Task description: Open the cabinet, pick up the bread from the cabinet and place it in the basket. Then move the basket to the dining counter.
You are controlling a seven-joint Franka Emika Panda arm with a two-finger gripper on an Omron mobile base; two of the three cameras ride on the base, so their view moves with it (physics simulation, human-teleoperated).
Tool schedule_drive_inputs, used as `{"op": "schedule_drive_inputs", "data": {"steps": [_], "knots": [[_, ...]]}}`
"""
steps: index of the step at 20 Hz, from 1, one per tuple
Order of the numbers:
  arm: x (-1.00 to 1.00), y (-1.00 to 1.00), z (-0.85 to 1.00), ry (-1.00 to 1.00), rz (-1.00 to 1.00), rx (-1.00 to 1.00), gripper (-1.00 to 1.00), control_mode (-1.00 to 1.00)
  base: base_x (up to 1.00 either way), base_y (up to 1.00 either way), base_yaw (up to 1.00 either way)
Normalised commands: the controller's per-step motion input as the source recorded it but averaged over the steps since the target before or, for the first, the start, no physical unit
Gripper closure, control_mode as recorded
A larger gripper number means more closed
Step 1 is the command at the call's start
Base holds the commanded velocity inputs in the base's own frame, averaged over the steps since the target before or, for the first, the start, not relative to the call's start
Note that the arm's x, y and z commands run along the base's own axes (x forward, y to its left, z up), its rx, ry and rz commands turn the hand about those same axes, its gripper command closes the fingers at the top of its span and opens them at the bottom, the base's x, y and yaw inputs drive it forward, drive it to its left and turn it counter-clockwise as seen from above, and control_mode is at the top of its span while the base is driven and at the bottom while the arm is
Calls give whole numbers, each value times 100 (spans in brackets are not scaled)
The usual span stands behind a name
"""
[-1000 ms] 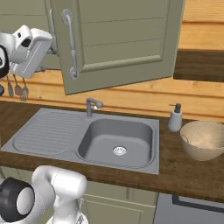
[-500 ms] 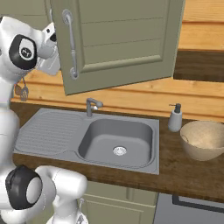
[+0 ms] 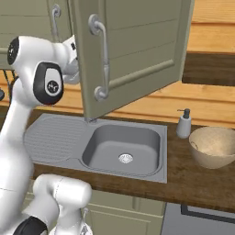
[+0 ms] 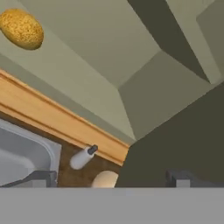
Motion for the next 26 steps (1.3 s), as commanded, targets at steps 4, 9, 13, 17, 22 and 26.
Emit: {"op": "schedule_drive_inputs", "data": {"steps": [4,9,13,17,22,26], "knots": [[0,-100,6,-9,-3,31,-100,-100,0,0,0],[15,-92,15,-5,-10,32,-100,-100,0,0,0],[28,-32,0,0,-16,32,-100,-100,0,0,0],[-1,48,-13,-5,-4,32,-100,-100,0,0,0],[1,96,-6,-6,4,37,-100,-100,0,0,0],[64,91,0,-11,8,33,-100,-100,0,0,0]]}}
